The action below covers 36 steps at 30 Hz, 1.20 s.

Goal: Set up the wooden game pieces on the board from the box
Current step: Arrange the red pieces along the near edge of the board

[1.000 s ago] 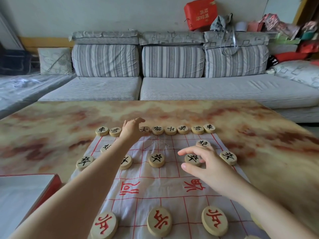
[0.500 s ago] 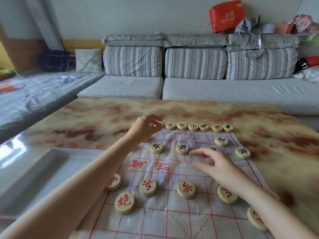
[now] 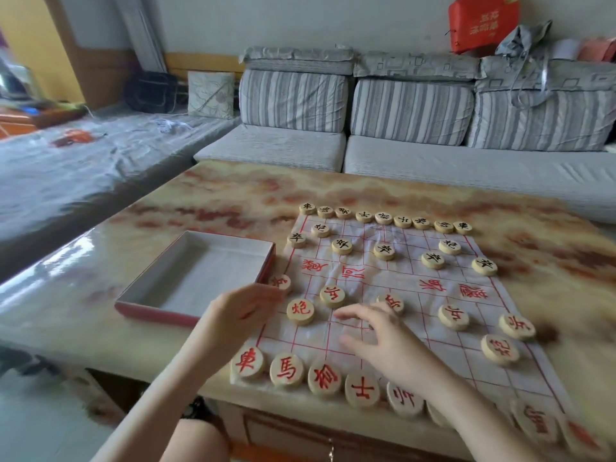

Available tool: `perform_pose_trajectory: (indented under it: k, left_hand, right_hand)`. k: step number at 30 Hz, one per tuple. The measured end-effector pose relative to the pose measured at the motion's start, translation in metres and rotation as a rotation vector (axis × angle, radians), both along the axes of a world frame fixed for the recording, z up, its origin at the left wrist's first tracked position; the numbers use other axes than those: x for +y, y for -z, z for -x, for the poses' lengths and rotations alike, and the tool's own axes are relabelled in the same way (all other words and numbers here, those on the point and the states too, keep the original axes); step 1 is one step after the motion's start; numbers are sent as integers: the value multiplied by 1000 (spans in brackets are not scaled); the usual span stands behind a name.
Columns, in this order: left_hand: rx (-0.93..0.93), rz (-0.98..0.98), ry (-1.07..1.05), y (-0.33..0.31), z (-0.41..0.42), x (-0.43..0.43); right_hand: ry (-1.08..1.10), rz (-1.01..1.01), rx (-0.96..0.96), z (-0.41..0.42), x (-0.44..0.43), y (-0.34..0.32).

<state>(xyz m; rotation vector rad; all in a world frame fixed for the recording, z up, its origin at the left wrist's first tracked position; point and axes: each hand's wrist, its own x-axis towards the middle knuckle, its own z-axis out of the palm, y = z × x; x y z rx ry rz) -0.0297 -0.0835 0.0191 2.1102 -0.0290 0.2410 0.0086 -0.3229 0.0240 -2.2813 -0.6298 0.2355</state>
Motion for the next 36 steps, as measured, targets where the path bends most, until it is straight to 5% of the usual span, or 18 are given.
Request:
perform_pose_trajectory:
  k: [17,23,36]
  left_hand:
    - [-136,-271,-158,63,57,14]
    - [-140,-235,-173,68,55,16]
    - [-130,-167,-221,70,54,14]
  right_hand:
    - [-38,225,-310,46,66,37]
    - [10,222,-472,46,72,57]
    - [27,198,-471,50,72,64]
